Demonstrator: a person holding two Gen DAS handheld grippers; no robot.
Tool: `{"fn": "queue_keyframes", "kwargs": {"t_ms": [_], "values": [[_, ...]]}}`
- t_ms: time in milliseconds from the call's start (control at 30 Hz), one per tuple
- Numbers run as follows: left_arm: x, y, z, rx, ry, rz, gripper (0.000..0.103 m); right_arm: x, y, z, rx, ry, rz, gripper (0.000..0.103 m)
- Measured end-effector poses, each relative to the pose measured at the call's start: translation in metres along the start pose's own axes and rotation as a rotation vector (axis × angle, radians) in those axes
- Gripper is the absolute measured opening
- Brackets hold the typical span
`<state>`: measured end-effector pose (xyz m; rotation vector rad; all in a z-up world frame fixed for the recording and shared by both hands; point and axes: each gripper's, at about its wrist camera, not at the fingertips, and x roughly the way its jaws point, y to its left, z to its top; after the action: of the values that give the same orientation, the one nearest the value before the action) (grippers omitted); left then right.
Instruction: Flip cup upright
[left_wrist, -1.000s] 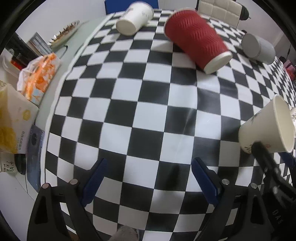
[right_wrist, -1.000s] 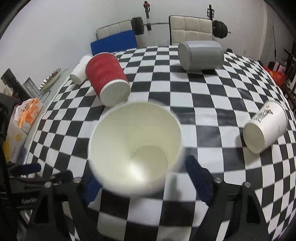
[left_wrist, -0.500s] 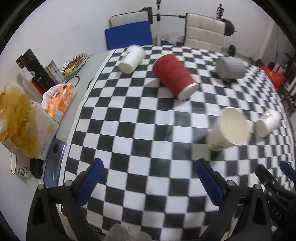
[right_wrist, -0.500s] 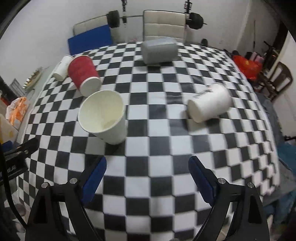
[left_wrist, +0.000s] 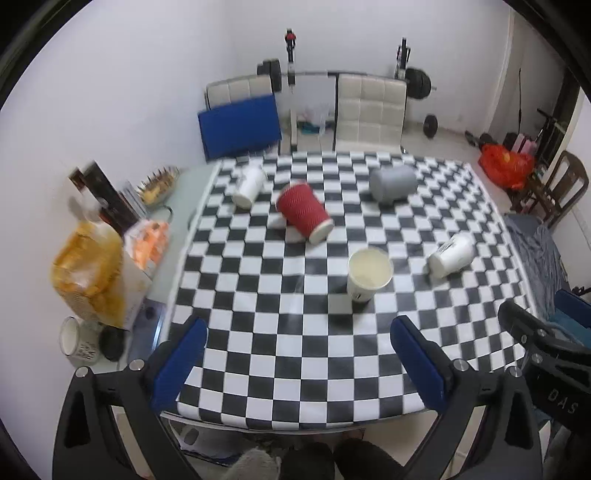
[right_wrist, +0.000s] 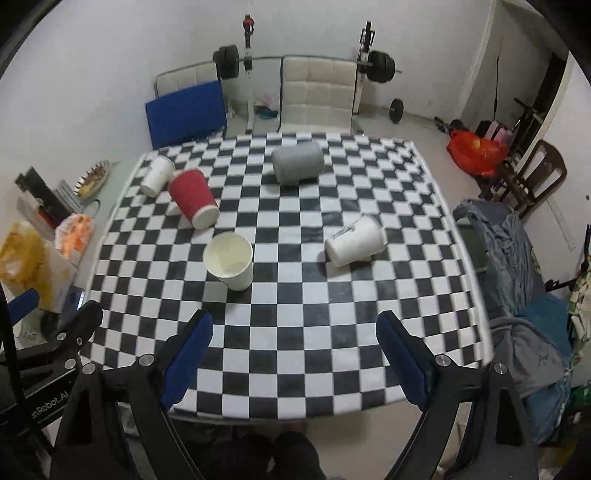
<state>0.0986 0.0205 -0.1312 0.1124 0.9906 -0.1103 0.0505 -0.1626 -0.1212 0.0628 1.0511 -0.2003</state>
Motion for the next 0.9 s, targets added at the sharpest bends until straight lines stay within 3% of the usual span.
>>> {"fn": "queue_keyframes", "kwargs": {"t_ms": [167,400,900], "values": [[-0.049,-0.001,0.009,-0.022,-0.063,0.004,0.102,-0.060,-0.008,0.007,0.006,-0.048,0.008,0.092],[-0.079,0.001,0.011,-0.043,-0.062,0.010,0.102,-0.115,-0.016,0.012,0.013,-0.099,0.016,0.092],[-0.107,0.007,0.011,-0.065,-0.057,0.018,0.102,-0.159,-0.009,0.011,-0.015,-0.095,-0.005,0.092]]}}
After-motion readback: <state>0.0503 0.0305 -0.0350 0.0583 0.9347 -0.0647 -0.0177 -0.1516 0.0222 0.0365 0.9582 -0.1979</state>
